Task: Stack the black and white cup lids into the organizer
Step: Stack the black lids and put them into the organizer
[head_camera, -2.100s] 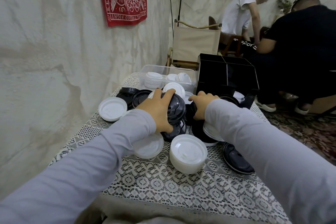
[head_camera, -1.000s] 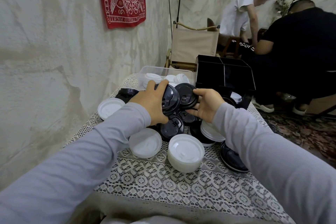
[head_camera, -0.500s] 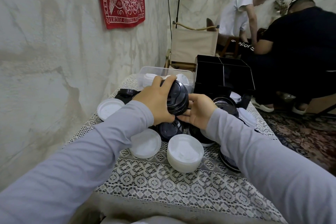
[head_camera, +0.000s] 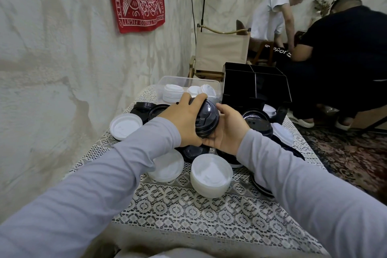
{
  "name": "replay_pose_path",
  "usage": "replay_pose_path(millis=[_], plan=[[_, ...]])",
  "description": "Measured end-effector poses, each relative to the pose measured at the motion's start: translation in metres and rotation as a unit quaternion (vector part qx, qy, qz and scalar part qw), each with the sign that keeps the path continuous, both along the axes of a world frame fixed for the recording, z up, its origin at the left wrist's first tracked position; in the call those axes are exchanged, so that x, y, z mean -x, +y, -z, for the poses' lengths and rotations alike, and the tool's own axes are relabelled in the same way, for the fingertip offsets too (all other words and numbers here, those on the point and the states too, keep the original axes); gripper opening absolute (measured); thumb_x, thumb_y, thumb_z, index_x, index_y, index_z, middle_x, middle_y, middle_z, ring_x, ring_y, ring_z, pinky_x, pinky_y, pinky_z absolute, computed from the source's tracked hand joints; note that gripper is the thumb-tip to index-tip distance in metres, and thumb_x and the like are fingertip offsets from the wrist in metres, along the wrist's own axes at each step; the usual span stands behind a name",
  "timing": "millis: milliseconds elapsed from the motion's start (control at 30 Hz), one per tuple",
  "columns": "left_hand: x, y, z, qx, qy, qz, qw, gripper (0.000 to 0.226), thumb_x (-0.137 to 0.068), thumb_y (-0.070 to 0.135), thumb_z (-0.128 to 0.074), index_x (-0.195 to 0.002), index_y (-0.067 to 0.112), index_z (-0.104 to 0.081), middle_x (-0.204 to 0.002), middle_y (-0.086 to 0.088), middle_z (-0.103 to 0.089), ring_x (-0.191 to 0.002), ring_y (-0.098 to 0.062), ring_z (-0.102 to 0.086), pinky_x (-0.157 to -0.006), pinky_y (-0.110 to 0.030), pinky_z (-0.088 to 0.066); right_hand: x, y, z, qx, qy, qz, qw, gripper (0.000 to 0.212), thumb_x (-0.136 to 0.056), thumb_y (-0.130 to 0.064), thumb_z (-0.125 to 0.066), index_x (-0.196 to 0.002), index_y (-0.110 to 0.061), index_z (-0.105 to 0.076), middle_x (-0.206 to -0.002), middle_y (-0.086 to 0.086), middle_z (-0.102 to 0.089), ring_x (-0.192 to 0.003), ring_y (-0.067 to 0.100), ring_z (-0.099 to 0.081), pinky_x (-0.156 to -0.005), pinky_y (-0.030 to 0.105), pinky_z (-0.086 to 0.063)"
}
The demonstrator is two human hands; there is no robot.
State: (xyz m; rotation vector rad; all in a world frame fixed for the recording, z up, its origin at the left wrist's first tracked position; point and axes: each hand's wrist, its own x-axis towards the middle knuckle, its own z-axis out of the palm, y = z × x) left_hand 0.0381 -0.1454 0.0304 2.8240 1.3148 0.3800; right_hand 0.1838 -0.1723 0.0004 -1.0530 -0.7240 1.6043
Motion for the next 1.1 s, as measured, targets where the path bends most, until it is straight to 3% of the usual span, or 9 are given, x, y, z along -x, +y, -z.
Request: replay_pose_path(millis=[133, 367, 500, 600, 700, 800, 867, 1033, 1100], plan=[[-0.003, -0.001, -0.002, 0.008, -0.01, 0.005, 1.0, 0.105, -0.063, 0.034, -0.079, -0.144, 0.027, -0.013, -0.13, -0.007, -0.03, -0.093, -0.032, -0.057, -0.072, -0.029, -0.041, -0.004, -0.008, -0.006, -0.022, 0.008, -0.041, 0.999, 0.07, -0.074, -0.063, -0.052, -0.122, -0.014, -0.062, -0.118, 0.011, -0.066, -0.111, 0.029, -0.061, -0.088, 0.043, -0.05], [-0.014, -0.001, -0.002, 0.025, -0.004, 0.022, 0.999, 0.112, -0.058, 0.044, -0.082, -0.144, 0.026, -0.012, -0.131, -0.007, -0.032, -0.106, -0.032, -0.055, -0.088, -0.044, -0.048, -0.002, -0.014, -0.008, -0.061, -0.028, -0.03, 0.997, 0.019, -0.085, -0.01, -0.057, -0.104, -0.011, -0.064, -0.09, 0.008, -0.069, -0.081, 0.021, -0.067, -0.074, 0.039, -0.053], [-0.023, -0.001, -0.001, 0.066, -0.03, 0.042, 0.997, 0.124, -0.054, 0.047, -0.086, -0.147, 0.027, -0.007, -0.137, -0.006, -0.029, -0.12, -0.029, -0.045, -0.097, -0.042, -0.044, -0.008, -0.016, -0.008, -0.051, -0.051, 0.024, 0.997, 0.016, -0.087, -0.005, -0.055, -0.099, -0.006, -0.065, -0.092, 0.013, -0.068, -0.084, 0.025, -0.067, -0.073, 0.041, -0.056], [-0.028, -0.003, -0.002, 0.131, -0.124, 0.056, 0.982, 0.111, -0.067, 0.048, -0.078, -0.149, 0.027, -0.006, -0.145, -0.004, -0.026, -0.132, -0.022, -0.033, -0.102, -0.029, -0.033, -0.021, -0.019, -0.011, -0.028, -0.073, 0.039, 0.996, 0.019, -0.086, -0.008, -0.058, -0.103, -0.006, -0.065, -0.099, 0.014, -0.067, -0.088, 0.025, -0.066, -0.082, 0.042, -0.054], [-0.035, 0.002, -0.002, 0.235, -0.276, 0.021, 0.932, 0.092, -0.074, 0.048, -0.073, -0.146, 0.027, -0.019, -0.14, -0.003, -0.039, -0.125, -0.02, -0.045, -0.099, -0.027, -0.037, -0.036, -0.024, -0.017, -0.028, -0.069, 0.058, 0.996, 0.012, -0.088, -0.009, -0.056, -0.095, -0.006, -0.065, -0.089, 0.012, -0.07, -0.079, 0.021, -0.069, -0.07, 0.036, -0.059], [-0.047, 0.006, -0.004, 0.42, -0.406, -0.039, 0.811, 0.069, -0.08, 0.038, -0.07, -0.138, 0.024, -0.036, -0.126, -0.007, -0.054, -0.107, -0.026, -0.059, -0.089, -0.046, -0.052, -0.051, -0.029, -0.022, -0.029, -0.066, 0.07, 0.995, 0.012, -0.089, -0.01, -0.053, -0.095, -0.006, -0.063, -0.084, 0.01, -0.07, -0.073, 0.018, -0.069, -0.058, 0.03, -0.058], [-0.056, 0.009, -0.006, 0.491, -0.433, -0.04, 0.755, 0.052, -0.086, 0.024, -0.066, -0.133, 0.017, -0.044, -0.121, -0.01, -0.058, -0.096, -0.027, -0.061, -0.081, -0.047, -0.054, -0.059, -0.03, -0.023, -0.021, -0.071, 0.073, 0.995, 0.013, -0.089, -0.011, -0.053, -0.097, -0.006, -0.063, -0.087, 0.011, -0.069, -0.075, 0.019, -0.069, -0.059, 0.03, -0.058], [-0.081, 0.019, -0.013, 0.522, -0.439, -0.033, 0.731, 0.047, -0.085, 0.012, -0.066, -0.129, 0.013, -0.047, -0.109, -0.009, -0.06, -0.09, -0.026, -0.06, -0.075, -0.044, -0.055, -0.077, -0.025, -0.025, -0.01, -0.079, 0.104, 0.991, 0.035, -0.083, -0.02, -0.063, -0.114, -0.006, -0.062, -0.11, 0.017, -0.068, -0.104, 0.03, -0.064, -0.093, 0.045, -0.05], [-0.093, 0.025, -0.017, 0.508, -0.425, -0.025, 0.749, 0.049, -0.084, 0.013, -0.068, -0.129, 0.013, -0.047, -0.116, -0.01, -0.059, -0.098, -0.029, -0.061, -0.075, -0.044, -0.055, -0.086, -0.019, -0.028, -0.007, -0.071, 0.124, 0.99, 0.04, -0.082, -0.021, -0.064, -0.118, -0.006, -0.06, -0.114, 0.018, -0.067, -0.105, 0.031, -0.064, -0.091, 0.044, -0.051]])
